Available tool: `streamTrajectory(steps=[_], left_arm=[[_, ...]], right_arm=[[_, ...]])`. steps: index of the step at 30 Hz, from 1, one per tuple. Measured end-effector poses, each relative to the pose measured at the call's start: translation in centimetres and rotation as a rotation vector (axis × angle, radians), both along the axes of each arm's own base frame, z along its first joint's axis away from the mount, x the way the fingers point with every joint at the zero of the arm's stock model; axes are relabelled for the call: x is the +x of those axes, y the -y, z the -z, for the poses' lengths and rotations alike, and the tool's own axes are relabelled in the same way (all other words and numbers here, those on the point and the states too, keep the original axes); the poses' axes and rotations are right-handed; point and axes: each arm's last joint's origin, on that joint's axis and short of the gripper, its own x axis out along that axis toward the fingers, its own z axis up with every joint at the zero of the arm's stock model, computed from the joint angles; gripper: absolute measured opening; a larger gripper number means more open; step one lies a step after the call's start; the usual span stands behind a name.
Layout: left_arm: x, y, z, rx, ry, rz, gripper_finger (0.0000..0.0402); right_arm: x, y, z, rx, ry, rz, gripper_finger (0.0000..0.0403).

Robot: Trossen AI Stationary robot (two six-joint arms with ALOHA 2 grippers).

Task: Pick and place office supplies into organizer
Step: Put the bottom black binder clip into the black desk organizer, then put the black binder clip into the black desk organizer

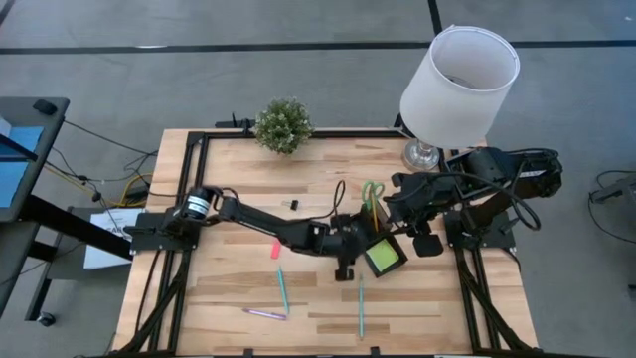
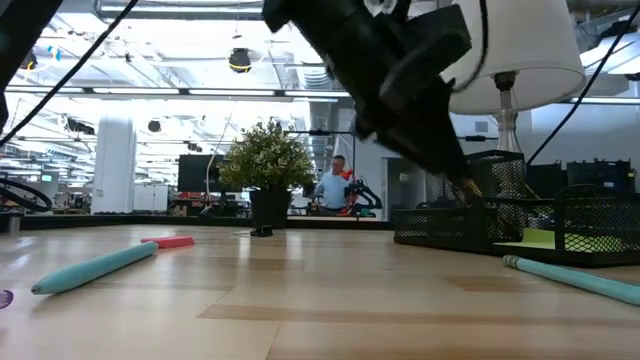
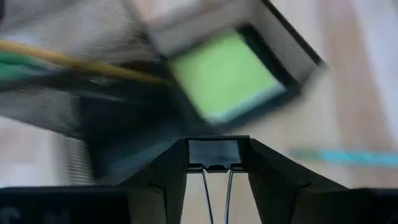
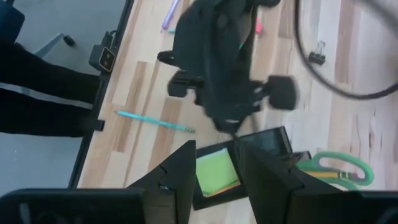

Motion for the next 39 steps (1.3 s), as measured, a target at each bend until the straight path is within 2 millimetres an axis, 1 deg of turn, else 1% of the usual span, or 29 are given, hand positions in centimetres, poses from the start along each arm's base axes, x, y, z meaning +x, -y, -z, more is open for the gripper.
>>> streamTrajectory(steps=[2,4,8,11,14,16,19,21,24,27,31,36,39], left_arm=[[0.3,-1.0,-1.1,0.015,0.028,-0.076,0.0140],[0.6,-2.0,-1.6,0.004,0.051,-0.146,0.0138],[1.0,-4.4,-0.8,-0.047,0.038,-0.235,0.0127],[1.0,-5.7,0.1,-0.111,0.004,-0.272,0.0133],[1.0,-6.2,0.7,-0.147,-0.022,-0.264,0.0160],[1.6,-6.3,0.7,-0.176,0.034,-0.247,0.0183],[2.0,-6.3,0.4,-0.193,0.088,-0.236,0.0213],[2.2,-6.4,0.2,-0.189,0.105,-0.237,0.0227],[1.9,-6.6,0.4,-0.158,0.074,-0.247,0.0239],[1.5,-6.8,0.0,-0.140,0.047,-0.258,0.0241],[0.1,-7.1,-2.1,-0.113,-0.057,-0.273,0.0241],[-2.9,-7.7,-4.5,0.031,-0.230,-0.301,0.0234],[-5.1,-8.6,-5.8,0.141,-0.367,-0.272,0.0229]], right_arm=[[-0.1,0.0,0.0,0.004,-0.009,0.011,0.0118],[-0.1,0.0,0.1,0.010,-0.018,0.024,0.0118],[-0.1,0.0,0.1,0.011,-0.018,0.025,0.0118],[-0.1,0.0,0.1,0.011,-0.018,0.025,0.0118],[-0.1,0.0,0.1,0.010,-0.017,0.026,0.0118],[-0.1,0.0,0.1,0.008,-0.015,0.027,0.0118],[0.0,0.0,0.0,0.010,-0.008,0.027,0.0118],[0.0,0.0,0.0,0.009,-0.008,0.028,0.0118],[0.0,0.0,0.0,0.008,-0.008,0.029,0.0118],[0.0,0.0,0.0,0.008,-0.008,0.029,0.0118],[0.0,0.0,0.0,0.008,-0.008,0.029,0.0118],[0.0,0.0,0.0,0.011,0.000,0.029,0.0118],[0.1,0.0,-0.1,0.013,0.007,0.030,0.0118]])
